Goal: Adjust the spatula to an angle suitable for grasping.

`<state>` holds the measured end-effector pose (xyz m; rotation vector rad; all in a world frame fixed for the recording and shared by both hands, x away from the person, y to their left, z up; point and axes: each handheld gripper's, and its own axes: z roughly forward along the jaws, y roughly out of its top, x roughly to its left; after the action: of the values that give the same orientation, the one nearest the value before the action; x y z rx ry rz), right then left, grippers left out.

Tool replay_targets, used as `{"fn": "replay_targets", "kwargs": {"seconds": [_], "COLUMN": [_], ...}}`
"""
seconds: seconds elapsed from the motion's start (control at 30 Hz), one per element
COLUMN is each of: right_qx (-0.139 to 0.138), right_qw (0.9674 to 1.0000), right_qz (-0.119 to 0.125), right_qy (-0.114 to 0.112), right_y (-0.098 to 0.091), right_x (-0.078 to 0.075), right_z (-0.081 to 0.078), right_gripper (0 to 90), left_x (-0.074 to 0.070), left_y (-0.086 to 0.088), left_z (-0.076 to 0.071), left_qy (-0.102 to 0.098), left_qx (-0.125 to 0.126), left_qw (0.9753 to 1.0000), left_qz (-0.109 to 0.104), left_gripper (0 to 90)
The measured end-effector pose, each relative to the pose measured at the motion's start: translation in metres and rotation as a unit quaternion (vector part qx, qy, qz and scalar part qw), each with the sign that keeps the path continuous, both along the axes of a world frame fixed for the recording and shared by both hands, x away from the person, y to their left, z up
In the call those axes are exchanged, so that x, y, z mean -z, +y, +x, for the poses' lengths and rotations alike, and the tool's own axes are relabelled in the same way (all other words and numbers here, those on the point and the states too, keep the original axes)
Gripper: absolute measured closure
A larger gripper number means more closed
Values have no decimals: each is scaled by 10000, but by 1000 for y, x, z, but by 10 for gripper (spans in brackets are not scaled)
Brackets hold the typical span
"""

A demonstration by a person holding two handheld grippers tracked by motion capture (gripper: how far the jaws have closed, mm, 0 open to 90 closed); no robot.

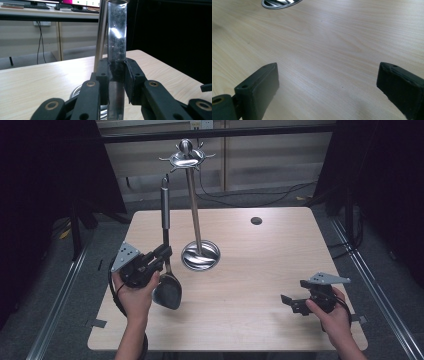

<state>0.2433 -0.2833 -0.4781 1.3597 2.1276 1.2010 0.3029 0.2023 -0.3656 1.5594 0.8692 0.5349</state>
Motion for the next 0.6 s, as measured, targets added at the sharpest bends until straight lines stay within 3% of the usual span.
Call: {"fn": "replay_targets", "kwargs": {"seconds": [0.6], "right_qx": [-22], "right_qw": [10000], "right_qz": [-28], "right_qy": [-2], "right_y": [1], "right_x": [0], "right_z": [0], "right_gripper": [40], "left_x": [-11], "left_y": [-5], "left_z": [10], "left_qy": [-70], "left_qx": [62], "left_qw": [10000], "left_qz": [35], "left_gripper": [754]}}
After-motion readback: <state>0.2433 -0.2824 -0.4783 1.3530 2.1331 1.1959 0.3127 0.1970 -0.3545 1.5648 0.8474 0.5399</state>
